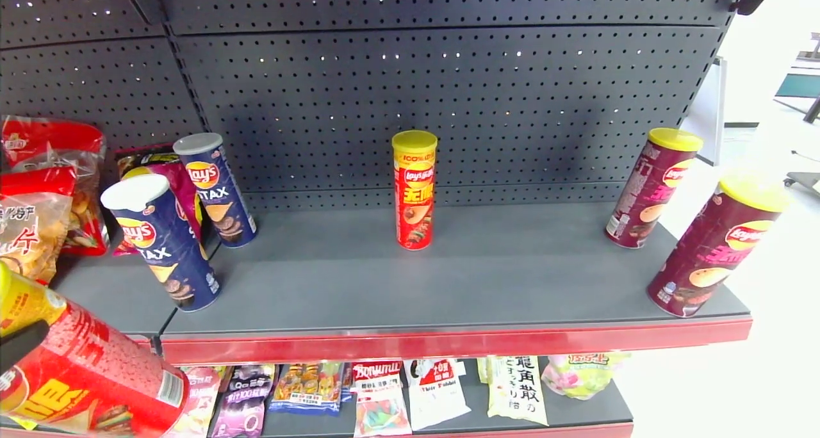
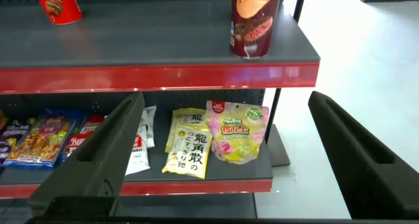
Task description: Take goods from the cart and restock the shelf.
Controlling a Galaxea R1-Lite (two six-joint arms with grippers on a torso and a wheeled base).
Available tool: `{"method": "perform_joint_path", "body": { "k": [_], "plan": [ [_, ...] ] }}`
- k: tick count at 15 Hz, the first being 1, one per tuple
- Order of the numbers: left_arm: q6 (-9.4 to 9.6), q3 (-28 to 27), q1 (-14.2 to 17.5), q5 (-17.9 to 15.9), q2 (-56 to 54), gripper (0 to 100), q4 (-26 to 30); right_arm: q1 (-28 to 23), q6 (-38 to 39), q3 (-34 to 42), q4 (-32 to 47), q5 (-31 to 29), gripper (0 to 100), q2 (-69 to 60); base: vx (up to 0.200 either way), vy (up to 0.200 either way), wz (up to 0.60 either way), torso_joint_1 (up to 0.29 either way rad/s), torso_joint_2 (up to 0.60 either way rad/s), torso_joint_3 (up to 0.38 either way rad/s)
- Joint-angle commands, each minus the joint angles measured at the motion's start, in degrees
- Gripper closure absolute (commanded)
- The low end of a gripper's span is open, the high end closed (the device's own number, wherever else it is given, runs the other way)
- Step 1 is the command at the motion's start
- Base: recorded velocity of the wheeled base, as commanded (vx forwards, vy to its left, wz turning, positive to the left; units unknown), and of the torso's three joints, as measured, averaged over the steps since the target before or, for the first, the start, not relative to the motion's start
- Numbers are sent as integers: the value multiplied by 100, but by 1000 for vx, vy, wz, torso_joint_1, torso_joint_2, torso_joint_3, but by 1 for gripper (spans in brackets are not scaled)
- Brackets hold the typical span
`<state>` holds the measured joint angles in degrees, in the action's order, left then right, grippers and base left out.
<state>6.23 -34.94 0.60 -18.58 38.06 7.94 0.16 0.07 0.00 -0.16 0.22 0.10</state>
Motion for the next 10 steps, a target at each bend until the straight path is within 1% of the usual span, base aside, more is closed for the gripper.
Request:
{"method": "perform_joint_path", "body": {
  "k": [1, 3, 4, 5, 8, 9, 10],
  "plan": [
    [10, 92, 19, 12, -35, 100, -3, 2, 1, 0, -2, 4, 0, -1, 0, 0, 0, 168, -359, -188],
    [10, 207, 2, 39, -185, 100, -3, 2, 1, 0, -2, 4, 0, -1, 0, 0, 0, 168, -356, -198],
    [10, 277, 2, 30, -308, 100, 24, 2, -7, 0, -2, 4, 0, -1, 0, 0, 0, 46, -134, -51],
    [10, 356, 2, 30, -440, 100, 129, 2, -7, 0, -2, 4, 0, -1, 0, 0, 0, 0, 0, 0],
    [-16, 374, 19, 47, -695, 100, 797, 11, -78, 0, -2, 48, 0, 43, 0, 0, 0, 0, 0, 0],
    [-16, 426, 37, 109, -695, 100, 797, 2, -86, 0, -11, 48, 0, -10, 0, 0, 0, 0, 0, 0],
    [-69, 444, 37, 135, -659, 100, 762, 54, -34, -413, -125, 180, 0, 148, 0, 0, 0, 0, 0, 0]
  ]
}}
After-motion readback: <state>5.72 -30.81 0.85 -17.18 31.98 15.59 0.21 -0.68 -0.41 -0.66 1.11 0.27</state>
